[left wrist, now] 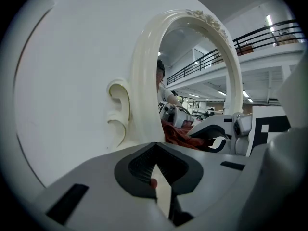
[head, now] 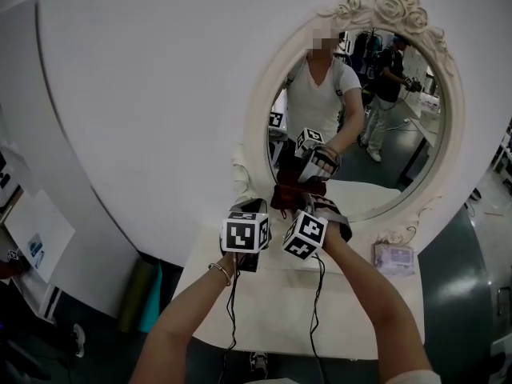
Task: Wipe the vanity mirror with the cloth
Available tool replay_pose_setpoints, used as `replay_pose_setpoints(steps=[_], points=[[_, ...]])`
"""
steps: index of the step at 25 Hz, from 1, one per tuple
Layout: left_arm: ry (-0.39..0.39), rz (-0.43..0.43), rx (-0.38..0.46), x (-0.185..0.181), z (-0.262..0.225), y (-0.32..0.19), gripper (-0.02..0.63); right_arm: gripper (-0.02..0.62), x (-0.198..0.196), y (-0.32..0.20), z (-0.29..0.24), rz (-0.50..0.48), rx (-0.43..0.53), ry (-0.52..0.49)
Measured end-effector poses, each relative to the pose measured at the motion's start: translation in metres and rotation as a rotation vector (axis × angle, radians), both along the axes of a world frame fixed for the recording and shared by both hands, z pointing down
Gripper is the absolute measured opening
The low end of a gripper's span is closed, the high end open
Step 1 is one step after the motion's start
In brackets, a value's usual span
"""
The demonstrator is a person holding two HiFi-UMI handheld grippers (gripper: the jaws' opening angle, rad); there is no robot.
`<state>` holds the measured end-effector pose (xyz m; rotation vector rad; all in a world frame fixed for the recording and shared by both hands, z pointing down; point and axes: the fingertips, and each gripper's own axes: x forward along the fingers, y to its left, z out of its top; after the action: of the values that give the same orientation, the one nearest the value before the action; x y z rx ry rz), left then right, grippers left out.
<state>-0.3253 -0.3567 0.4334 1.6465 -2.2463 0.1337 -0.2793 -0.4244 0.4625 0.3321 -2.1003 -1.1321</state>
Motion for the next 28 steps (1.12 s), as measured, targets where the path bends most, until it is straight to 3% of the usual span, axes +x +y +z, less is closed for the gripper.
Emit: replay_pose_setpoints(steps=[7, 16, 22, 28], points=[[0.036, 0.020, -0.054, 0.010, 0.037, -0.001, 0.011, 0.060, 0.013, -0.005, 0.041, 0.039, -0.078, 0.035], [0.030, 0.037, -0.034, 0.021, 0.018, -0.011, 0.011, 0.060, 0.033, -0.010, -0.002, 0.069, -0.045, -0.041], [-0.078, 0.070, -0.003, 0.032, -0.034, -0.026, 0.011, 0.060, 0.059, -0.021, -0.057, 0.110, 0.005, -0.109], [-0.205, 0.093, 0.088, 0.039, -0.116, -0.043, 0.011, 0.060, 0.086, -0.031, -0.143, 0.138, 0.145, -0.173]])
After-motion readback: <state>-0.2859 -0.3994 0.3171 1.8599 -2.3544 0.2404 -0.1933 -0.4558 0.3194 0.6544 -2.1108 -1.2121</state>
